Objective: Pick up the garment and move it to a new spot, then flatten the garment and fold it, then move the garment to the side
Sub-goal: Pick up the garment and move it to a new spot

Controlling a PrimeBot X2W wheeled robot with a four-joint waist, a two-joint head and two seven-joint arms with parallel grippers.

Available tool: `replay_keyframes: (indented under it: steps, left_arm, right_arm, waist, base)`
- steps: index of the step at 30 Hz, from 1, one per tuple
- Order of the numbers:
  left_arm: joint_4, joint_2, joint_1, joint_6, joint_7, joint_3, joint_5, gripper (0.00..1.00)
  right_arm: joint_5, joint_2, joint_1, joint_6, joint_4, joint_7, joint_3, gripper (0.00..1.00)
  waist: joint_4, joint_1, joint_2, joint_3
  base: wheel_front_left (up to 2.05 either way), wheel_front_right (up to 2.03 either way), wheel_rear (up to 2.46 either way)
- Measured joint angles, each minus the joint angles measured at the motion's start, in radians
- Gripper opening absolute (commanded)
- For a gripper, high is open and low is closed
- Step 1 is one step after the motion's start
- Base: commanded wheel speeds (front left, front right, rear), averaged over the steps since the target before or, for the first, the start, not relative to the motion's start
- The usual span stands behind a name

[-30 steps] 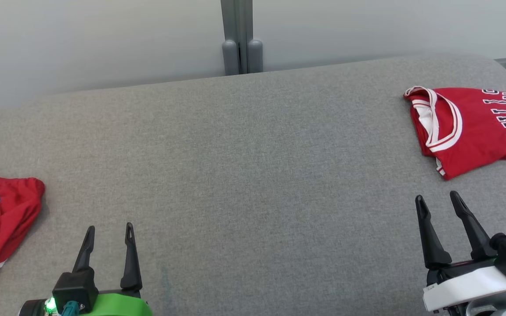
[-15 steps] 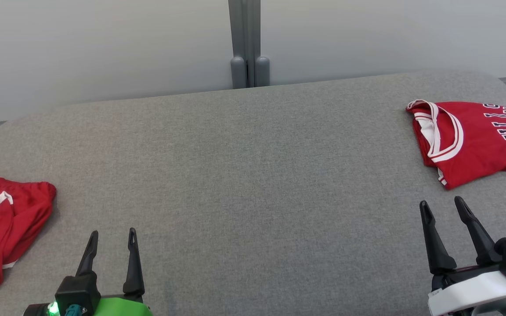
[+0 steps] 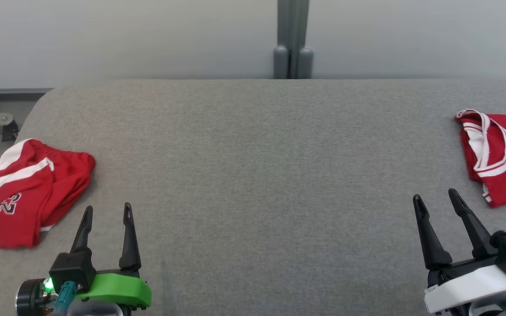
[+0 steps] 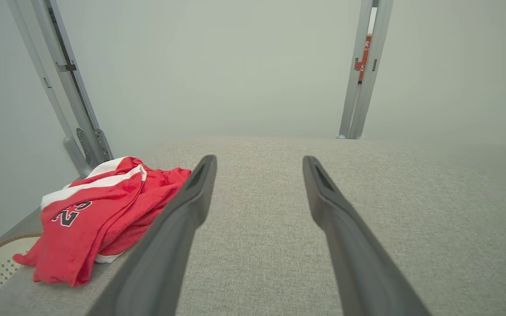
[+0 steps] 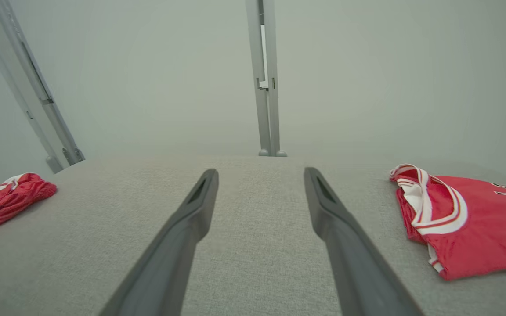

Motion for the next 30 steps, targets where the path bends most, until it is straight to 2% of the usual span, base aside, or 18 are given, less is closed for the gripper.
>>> replay_keyframes:
  steps: [9,18,23,26,30]
  left_arm:
    - [0.026,-0.009,-0.041,-0.025,-0.004,0.021,-0.005,1.00]
    - [0.015,-0.016,-0.055,-0.071,-0.004,0.079,-0.013,1.00]
    - [0.009,-0.047,-0.076,-0.091,-0.005,0.119,-0.017,1.00]
    - [0.023,-0.073,-0.125,-0.118,-0.006,0.128,-0.018,1.00]
    - [0.123,-0.088,-0.246,-0.164,-0.007,0.158,-0.034,1.00]
  right_arm:
    - [0.002,-0.019,-0.051,0.000,-0.038,0.038,0.073,1.00]
    - [0.000,-0.024,-0.070,0.000,-0.059,0.058,0.084,1.00]
    - [-0.003,-0.041,-0.103,0.000,-0.090,0.078,0.085,1.00]
    - [-0.010,-0.064,-0.133,0.000,-0.116,0.096,0.080,1.00]
    - [-0.019,-0.091,-0.167,0.000,-0.160,0.128,0.068,1.00]
  waist:
    - [0.174,0.0000,0.0000,0.038]
    - [0.321,0.0000,0.0000,0.075]
    - [0.355,0.0000,0.0000,0.121]
    - [0.362,0.0000,0.0000,0.157]
    - [0.360,0.0001,0.0000,0.219]
  base:
    - [0.00,0.00,0.00]
    - [0.00,0.00,0.00]
    - [0.00,0.00,0.00]
    - [0.00,0.00,0.00]
    - [0.00,0.00,0.00]
